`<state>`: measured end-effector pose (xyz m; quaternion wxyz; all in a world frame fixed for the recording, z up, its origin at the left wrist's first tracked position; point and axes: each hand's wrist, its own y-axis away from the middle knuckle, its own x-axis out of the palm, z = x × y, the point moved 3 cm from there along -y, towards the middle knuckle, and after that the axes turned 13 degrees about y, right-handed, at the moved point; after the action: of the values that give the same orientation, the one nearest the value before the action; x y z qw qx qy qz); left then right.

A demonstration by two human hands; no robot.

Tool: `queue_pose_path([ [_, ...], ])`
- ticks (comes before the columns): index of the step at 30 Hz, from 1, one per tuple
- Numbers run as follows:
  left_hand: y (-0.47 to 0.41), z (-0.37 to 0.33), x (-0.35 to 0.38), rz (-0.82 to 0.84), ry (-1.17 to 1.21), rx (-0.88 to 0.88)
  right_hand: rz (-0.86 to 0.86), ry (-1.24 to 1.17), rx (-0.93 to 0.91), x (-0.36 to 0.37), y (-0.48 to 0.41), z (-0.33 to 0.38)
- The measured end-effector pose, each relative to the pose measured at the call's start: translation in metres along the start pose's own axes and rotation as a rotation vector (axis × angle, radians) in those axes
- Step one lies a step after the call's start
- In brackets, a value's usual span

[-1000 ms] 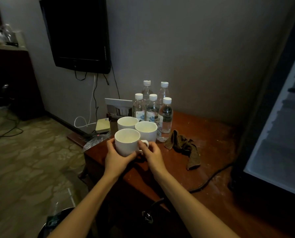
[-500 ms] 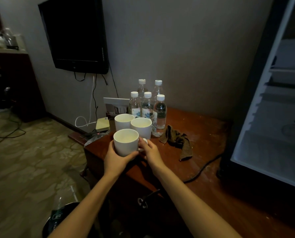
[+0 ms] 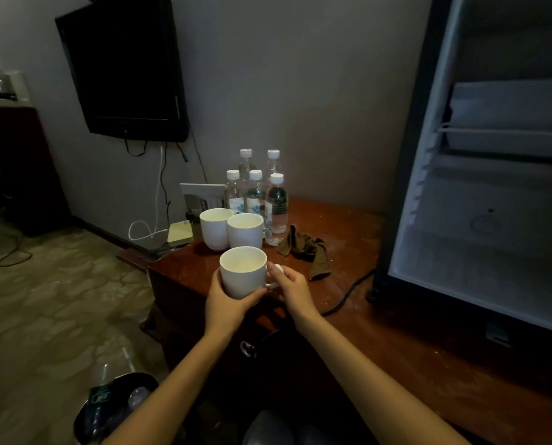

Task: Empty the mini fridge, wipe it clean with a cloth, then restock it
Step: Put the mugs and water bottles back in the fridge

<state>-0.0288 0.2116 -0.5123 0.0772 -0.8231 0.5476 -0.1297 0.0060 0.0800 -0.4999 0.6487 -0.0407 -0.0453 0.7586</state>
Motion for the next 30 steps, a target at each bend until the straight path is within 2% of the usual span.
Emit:
queue_pose_path([
  [5,0.007,-0.018,0.028,0.036,0.059,0.061,-0.048,0.030,-0.120,-0.025,0.012,0.023],
  [11,0.000,-0.071,0.096,0.169,0.144,0.229,-0.128,0.172,-0.326,-0.090,0.022,0.097],
  [16,0.015,-0.140,0.166,0.260,0.137,0.511,-0.356,0.177,-0.430,-0.159,0.046,0.172],
  [20,0.031,-0.196,0.221,0.315,0.135,0.697,-0.440,0.131,-0.470,-0.208,0.064,0.225],
  [24,0.024,-0.236,0.273,0.476,0.136,0.723,-0.544,0.094,-0.464,-0.253,0.063,0.267],
  [30,-0.007,-0.250,0.330,0.699,0.020,0.638,-0.623,0.124,-0.352,-0.304,0.033,0.297],
])
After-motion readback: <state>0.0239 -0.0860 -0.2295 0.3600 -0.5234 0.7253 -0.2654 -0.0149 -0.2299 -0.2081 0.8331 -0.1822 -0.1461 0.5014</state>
